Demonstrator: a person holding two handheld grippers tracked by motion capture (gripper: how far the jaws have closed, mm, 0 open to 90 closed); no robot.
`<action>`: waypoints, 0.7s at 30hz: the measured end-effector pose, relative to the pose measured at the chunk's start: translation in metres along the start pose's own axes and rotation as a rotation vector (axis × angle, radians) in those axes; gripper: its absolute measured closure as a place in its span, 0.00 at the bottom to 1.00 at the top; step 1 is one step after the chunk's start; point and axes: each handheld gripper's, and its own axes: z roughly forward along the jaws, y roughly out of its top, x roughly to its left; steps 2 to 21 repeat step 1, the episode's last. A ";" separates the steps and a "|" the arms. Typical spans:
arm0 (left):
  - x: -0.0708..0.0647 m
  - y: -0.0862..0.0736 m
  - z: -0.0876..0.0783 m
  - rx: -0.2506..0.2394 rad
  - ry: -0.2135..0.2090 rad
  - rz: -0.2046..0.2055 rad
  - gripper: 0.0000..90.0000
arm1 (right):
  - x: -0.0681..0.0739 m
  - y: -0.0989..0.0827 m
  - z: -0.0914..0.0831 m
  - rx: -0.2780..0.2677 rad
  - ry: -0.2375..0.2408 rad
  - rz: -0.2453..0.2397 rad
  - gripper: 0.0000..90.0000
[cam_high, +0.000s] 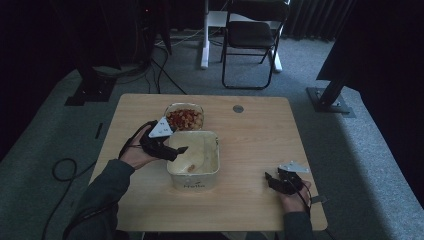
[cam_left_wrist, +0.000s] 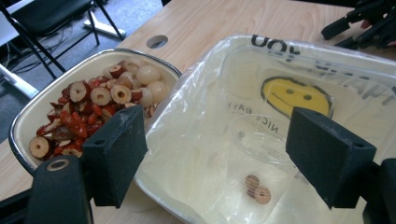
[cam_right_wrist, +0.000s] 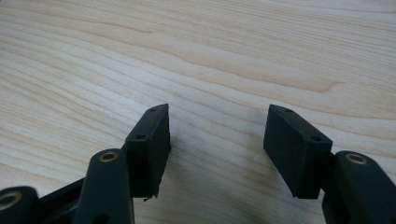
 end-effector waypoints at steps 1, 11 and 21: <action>0.001 0.000 0.000 -0.006 0.000 -0.004 0.23 | 0.000 0.000 0.000 0.000 0.000 0.000 0.45; 0.001 0.000 0.000 -0.006 0.000 -0.004 0.23 | 0.000 0.000 0.000 0.000 0.000 0.000 0.45; 0.001 0.000 0.000 -0.006 0.000 -0.004 0.23 | 0.000 0.000 0.000 0.000 0.000 0.000 0.45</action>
